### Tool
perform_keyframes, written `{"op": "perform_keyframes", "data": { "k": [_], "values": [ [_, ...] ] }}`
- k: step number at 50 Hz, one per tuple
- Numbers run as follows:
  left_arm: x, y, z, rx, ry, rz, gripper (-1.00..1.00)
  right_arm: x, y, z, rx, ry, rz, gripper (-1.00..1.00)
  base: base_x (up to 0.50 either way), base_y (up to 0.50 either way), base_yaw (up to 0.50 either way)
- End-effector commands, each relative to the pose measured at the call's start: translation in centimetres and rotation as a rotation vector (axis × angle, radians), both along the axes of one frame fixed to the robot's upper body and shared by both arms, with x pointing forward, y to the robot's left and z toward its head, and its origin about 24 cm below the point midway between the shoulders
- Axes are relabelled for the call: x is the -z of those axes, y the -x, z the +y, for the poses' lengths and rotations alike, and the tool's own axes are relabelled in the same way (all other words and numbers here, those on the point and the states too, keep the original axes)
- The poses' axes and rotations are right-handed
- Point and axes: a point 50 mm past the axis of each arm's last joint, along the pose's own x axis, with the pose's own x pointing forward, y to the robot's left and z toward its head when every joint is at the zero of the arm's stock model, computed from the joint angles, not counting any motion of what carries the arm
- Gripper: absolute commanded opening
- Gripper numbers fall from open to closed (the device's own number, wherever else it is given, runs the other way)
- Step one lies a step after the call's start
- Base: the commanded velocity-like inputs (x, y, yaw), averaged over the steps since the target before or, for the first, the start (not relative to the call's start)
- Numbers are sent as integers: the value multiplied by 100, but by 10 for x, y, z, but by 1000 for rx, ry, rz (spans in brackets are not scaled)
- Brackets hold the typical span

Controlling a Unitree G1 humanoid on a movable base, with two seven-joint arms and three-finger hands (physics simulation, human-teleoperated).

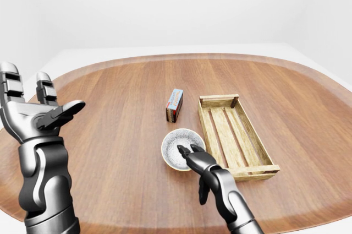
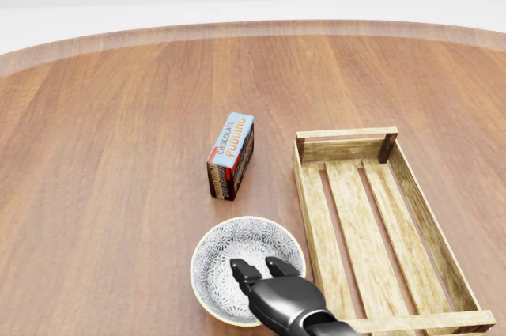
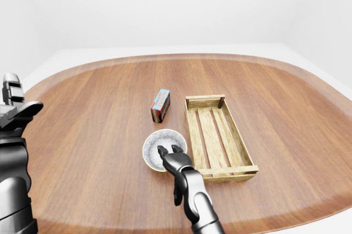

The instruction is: Pick up the bowl on the left and put it in the tray.

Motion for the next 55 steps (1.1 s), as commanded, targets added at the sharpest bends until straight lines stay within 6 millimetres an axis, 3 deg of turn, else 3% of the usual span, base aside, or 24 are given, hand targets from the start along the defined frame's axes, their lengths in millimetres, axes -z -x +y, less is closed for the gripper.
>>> {"op": "perform_keyframes", "data": {
  "k": [1, 33, 34, 37, 40, 42, 45, 47, 49, 51, 55],
  "values": [
    [0, 0, 0, 1, -1, 2, 100, 4, -2, 2, -3, 8, 10, 100, 0, 0, 0],
    [1, 0, 1, -1, 3, 3, 100, 18, -2, 15, -22, 3, 38, 100, 0, 0, 0],
    [-12, 5, 3, -16, 15, -47, 100, 19, -2, 15, -21, 3, 39, 100, 0, 0, 0],
    [-4, 2, 2, -7, 8, -16, 100, 20, -1, 15, -19, 0, 40, 100, 0, 0, 0],
    [-17, 8, 2, -20, 21, -66, 100, 19, -1, 15, -20, -2, 44, 100, 0, 0, 0],
    [-2, 4, 1, -5, 6, -13, 100, 19, -2, 15, -17, -4, 39, 100, 0, 0, 0],
    [0, 6, 1, -4, 3, -7, 100, 20, -1, 13, -15, -3, 41, 100, 0, 0, 0],
    [-15, 8, 2, -20, 18, -63, 100, 20, -1, 13, -13, -6, 41, 100, 0, 0, 0],
    [-9, 8, 2, -15, 12, -43, 100, 20, -1, 14, -12, -10, 40, 100, 0, 0, 0],
    [-18, 10, 3, -23, 22, -74, 100, 20, -1, 14, -14, -11, 42, 100, 0, 0, 0],
    [-1, 8, 1, -7, 5, -15, 100, 20, -2, 14, -14, -8, 41, 100, 0, 0, 0]
  ]
}}
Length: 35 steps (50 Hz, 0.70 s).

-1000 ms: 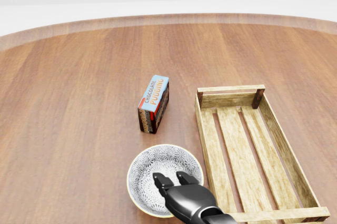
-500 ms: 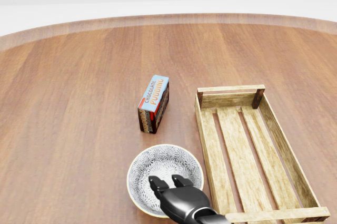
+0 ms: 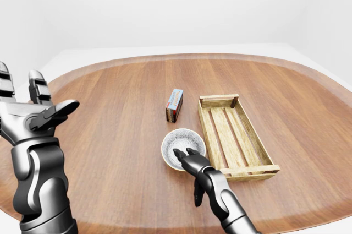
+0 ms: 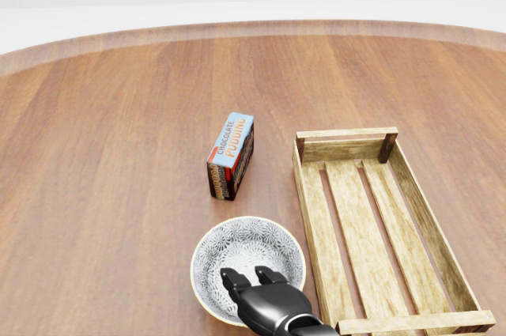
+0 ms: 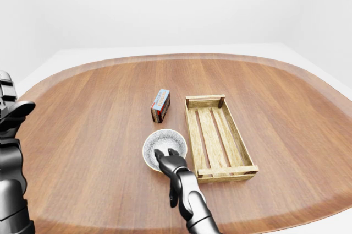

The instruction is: Pick up the bowl on the left and put it in the tray.

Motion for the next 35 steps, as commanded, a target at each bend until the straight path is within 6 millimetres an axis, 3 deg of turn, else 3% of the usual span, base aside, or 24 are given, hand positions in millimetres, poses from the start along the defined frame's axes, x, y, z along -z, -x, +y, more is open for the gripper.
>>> {"op": "perform_keyframes", "data": {
  "k": [1, 6, 35],
  "values": [
    [7, 1, -1, 5, -5, 20, 100, 1, 0, 0, 1, -3, 1, 100, 0, 0, 0],
    [-10, 2, 1, -10, 14, -37, 100, 0, 0, 0, 6, -9, -6, 100, 0, 0, 0],
    [-10, 2, 1, -8, 15, -36, 100, -7, 1, -2, -6, 20, -33, 100, 0, 0, 0]
  ]
}}
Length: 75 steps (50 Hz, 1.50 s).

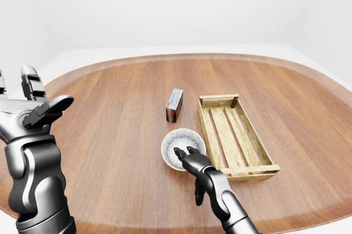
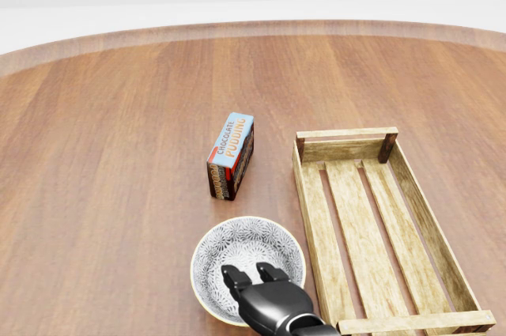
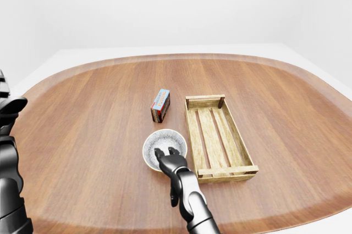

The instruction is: Pick up the bowl on the left and put it in the tray.

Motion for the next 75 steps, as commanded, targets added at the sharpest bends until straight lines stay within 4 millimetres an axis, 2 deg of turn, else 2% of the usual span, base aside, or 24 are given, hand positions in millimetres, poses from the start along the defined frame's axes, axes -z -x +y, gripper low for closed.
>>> {"op": "perform_keyframes", "data": {
  "k": [1, 26, 36, 37, 41, 74, 75],
  "values": [
    [-1, 0, 0, 0, 1, -2, 100, -1, 0, 0, 0, 3, -2, 100, 0, 0, 0],
    [-1, 3, 1, -4, 5, -8, 100, 0, -6, -1, 13, -12, 7, 100, 0, 0, 0],
    [-2, 1, 1, -4, 6, -7, 100, 4, -8, 1, 20, -28, 15, 100, 0, 0, 0],
    [-10, 5, 2, -11, 17, -38, 100, 5, -9, 1, 23, -30, 16, 100, 0, 0, 0],
    [-2, 2, 1, -4, 7, -7, 100, 9, -9, 2, 30, -39, 23, 100, 0, 0, 0],
    [-1, 0, 1, -3, 5, -2, 100, 27, -7, 9, 40, -58, 72, 100, 0, 0, 0],
    [-9, 5, 2, -12, 18, -37, 100, 27, -7, 10, 40, -63, 72, 100, 0, 0, 0]
  ]
}}
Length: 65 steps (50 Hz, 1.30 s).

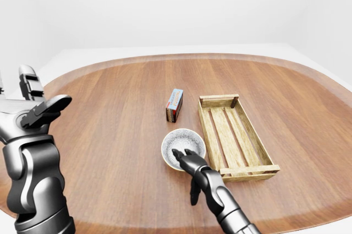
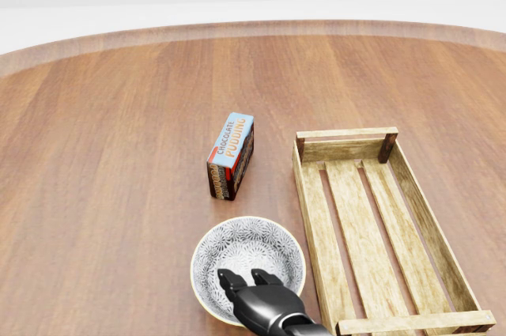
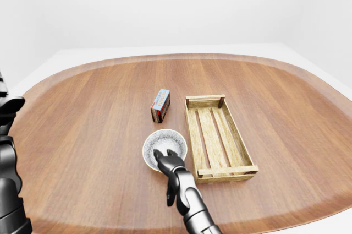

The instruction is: Pick up the bowl on the left and put it in the tray.

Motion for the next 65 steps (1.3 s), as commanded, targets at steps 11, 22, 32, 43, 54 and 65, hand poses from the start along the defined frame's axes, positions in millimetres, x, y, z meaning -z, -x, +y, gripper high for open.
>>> {"op": "perform_keyframes", "data": {
  "k": [11, 22, 32, 43, 54, 65],
  "values": [
    [-2, 3, 1, -5, 3, -10, 100, 9, 4, 10, -14, -11, 28, 100, 0, 0, 0],
    [0, 5, -1, -7, -7, -7, 100, 11, 10, 10, -16, -17, 32, -100, 0, 0, 0],
    [-10, 9, 0, -15, 7, -41, 100, 14, 13, 12, -13, -22, 40, -100, 0, 0, 0],
    [-5, 7, -1, -11, -1, -23, 100, 16, 14, 13, -13, -24, 41, -100, 0, 0, 0],
    [-17, 10, -2, -17, 15, -70, 100, -2, 9, 19, -61, -14, 1, -100, 0, 0, 0],
    [-1, 6, -3, -4, -8, -11, 100, -43, -2, 24, -121, 11, -92, -100, 0, 0, 0]
  ]
}}
